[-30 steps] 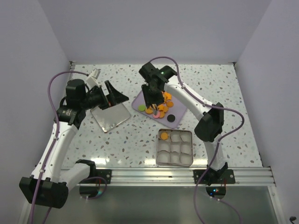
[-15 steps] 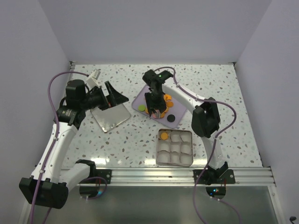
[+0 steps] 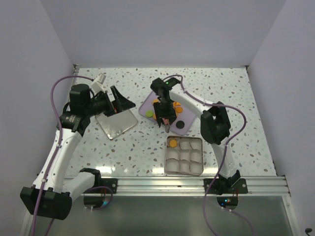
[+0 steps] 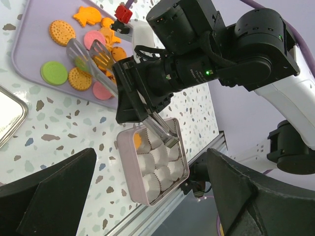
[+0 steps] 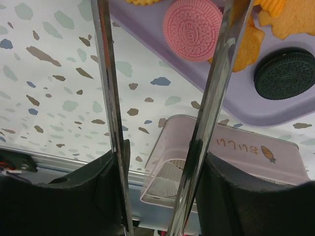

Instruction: Pack the cookies

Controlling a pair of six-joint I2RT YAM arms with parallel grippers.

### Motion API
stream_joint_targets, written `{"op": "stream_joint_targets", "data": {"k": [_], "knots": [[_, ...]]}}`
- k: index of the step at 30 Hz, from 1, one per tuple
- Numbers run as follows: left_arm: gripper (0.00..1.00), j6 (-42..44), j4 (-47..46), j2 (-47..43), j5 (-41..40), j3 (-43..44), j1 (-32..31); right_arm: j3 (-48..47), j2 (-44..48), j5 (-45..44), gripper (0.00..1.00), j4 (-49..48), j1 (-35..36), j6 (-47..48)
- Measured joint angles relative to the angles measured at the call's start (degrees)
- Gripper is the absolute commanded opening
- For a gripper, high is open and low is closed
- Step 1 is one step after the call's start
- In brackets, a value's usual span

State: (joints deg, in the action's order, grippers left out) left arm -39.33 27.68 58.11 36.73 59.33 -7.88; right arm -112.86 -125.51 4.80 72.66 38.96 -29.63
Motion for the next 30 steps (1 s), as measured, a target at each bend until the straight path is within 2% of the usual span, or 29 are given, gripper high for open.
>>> {"op": "stream_joint_targets", "data": {"k": [7, 22, 30], "knots": [[1.00, -0.02, 0.00, 0.26, 0.02, 0.00, 0.00, 1.77, 0.76, 1.53, 0.57, 0.22, -0.02, -0.63], [1.00, -0.02, 0.22, 0.39, 0.04, 0.02, 0.00, 1.97, 1.29, 6.91, 0.56, 2.36, -0.02, -1.97], [1.00, -0.02, 0.24, 0.81, 0.04, 0.02, 0.00, -0.46, 1.27, 8.02, 0.42, 3.10, -0.04, -2.12]]}}
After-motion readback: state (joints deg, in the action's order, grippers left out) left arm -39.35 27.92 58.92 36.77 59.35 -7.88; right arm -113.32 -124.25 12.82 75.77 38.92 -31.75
